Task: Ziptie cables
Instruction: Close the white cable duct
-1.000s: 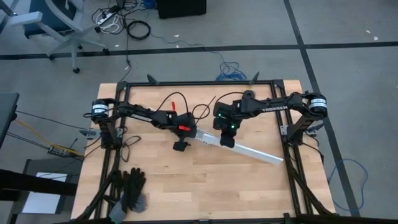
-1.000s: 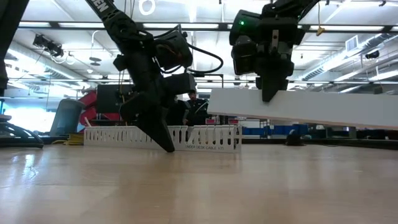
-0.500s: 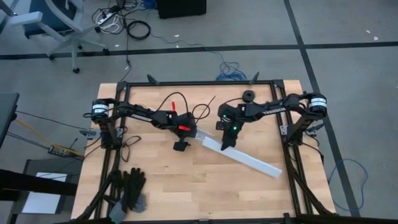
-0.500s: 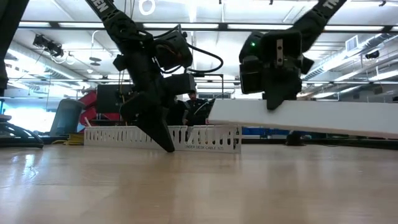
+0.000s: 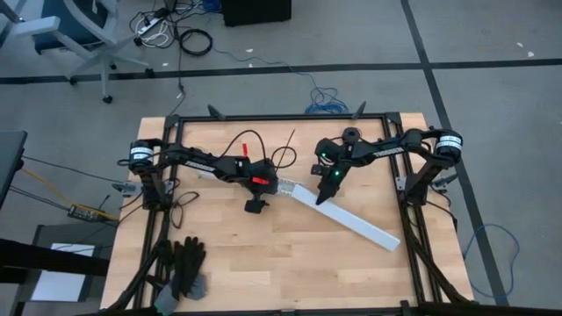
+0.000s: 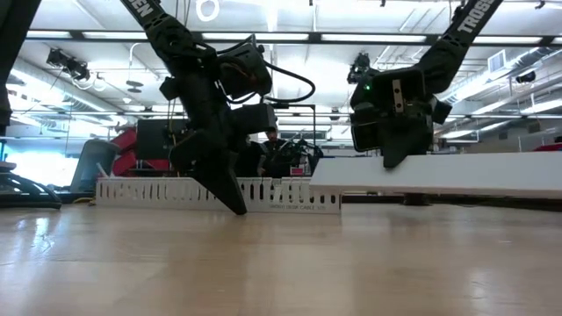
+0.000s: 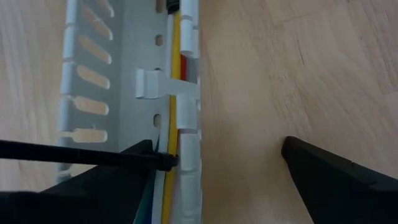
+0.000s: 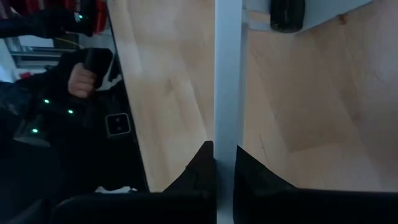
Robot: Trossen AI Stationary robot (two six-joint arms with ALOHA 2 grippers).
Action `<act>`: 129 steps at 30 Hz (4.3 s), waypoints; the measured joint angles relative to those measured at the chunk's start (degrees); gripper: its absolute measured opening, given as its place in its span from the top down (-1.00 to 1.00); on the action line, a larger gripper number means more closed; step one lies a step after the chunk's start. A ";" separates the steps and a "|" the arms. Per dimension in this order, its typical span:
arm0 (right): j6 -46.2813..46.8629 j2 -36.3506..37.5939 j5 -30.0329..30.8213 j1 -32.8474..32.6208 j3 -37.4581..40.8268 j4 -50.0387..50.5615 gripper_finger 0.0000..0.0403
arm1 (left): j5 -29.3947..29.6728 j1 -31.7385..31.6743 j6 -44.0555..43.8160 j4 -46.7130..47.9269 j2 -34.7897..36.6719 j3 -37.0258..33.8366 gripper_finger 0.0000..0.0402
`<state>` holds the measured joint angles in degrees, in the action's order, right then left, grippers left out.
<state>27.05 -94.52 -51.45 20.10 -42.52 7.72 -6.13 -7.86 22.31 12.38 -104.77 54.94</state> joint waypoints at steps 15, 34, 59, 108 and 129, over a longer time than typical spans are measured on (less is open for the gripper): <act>0.13 0.00 0.06 2.69 0.00 0.52 0.75 | -0.22 0.00 0.11 -1.27 0.00 -0.11 -0.71; -2.66 -0.01 10.33 -0.34 0.00 2.75 0.35 | -0.57 0.00 -1.51 -1.49 0.00 -0.07 -0.71; -1.10 13.27 59.76 -23.80 -1.44 2.43 0.43 | 7.92 1.81 -16.49 7.49 12.44 1.95 -0.71; 13.18 14.03 75.07 -47.63 7.45 0.05 0.58 | 21.59 21.46 -42.48 -42.86 11.04 -25.27 -0.71; 11.71 2.91 73.44 -46.87 7.92 -7.49 0.64 | 21.99 21.40 -43.69 -43.14 11.02 -25.22 -0.71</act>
<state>38.76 -91.61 21.99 -26.77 -34.61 0.23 15.86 13.54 -21.39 -30.76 -93.76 29.71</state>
